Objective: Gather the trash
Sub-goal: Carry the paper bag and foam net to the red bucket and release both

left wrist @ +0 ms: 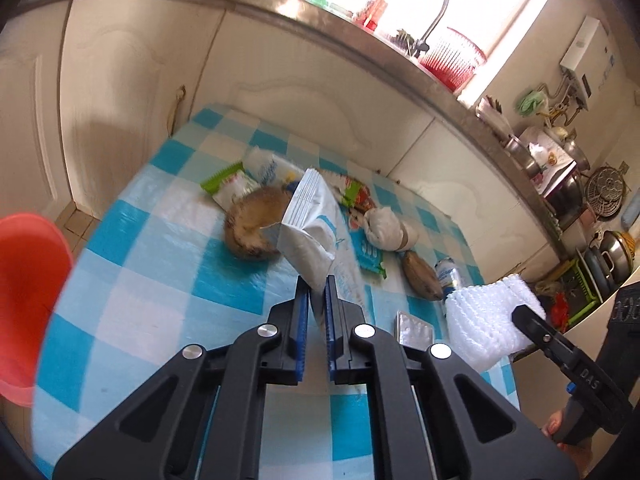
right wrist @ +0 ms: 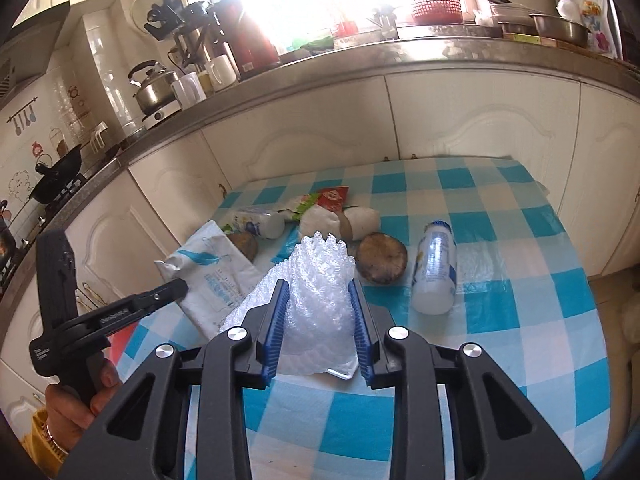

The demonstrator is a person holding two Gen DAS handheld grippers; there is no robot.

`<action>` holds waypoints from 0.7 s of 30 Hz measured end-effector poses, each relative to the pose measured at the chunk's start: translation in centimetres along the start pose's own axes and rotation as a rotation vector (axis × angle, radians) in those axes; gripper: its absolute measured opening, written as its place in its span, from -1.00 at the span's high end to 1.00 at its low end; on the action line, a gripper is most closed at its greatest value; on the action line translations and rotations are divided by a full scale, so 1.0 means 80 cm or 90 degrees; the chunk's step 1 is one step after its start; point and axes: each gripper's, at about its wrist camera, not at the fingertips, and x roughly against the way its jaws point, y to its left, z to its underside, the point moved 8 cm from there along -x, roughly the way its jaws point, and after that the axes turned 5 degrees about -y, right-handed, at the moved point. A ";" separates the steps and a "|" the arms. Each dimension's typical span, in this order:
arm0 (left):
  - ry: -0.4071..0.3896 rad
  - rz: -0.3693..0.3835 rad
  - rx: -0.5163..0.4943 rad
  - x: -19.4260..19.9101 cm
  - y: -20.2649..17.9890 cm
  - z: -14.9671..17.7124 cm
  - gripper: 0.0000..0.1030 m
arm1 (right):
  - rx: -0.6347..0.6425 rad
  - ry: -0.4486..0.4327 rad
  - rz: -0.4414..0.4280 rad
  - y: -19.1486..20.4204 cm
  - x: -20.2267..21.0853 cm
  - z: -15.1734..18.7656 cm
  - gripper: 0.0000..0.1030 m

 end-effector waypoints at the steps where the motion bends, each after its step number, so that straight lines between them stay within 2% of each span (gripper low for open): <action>1: -0.008 0.001 0.001 0.010 0.004 -0.005 0.83 | -0.002 0.000 -0.010 0.006 0.000 -0.002 0.37; 6: -0.036 -0.008 0.013 0.048 0.027 -0.020 0.84 | -0.005 0.016 -0.060 0.039 -0.013 -0.005 0.37; 12: -0.076 -0.048 0.033 0.093 0.075 -0.041 0.84 | 0.014 0.064 -0.151 0.117 -0.052 -0.001 0.37; 21: -0.118 -0.180 0.056 0.158 0.183 -0.059 0.84 | 0.090 0.113 -0.273 0.268 -0.112 0.005 0.37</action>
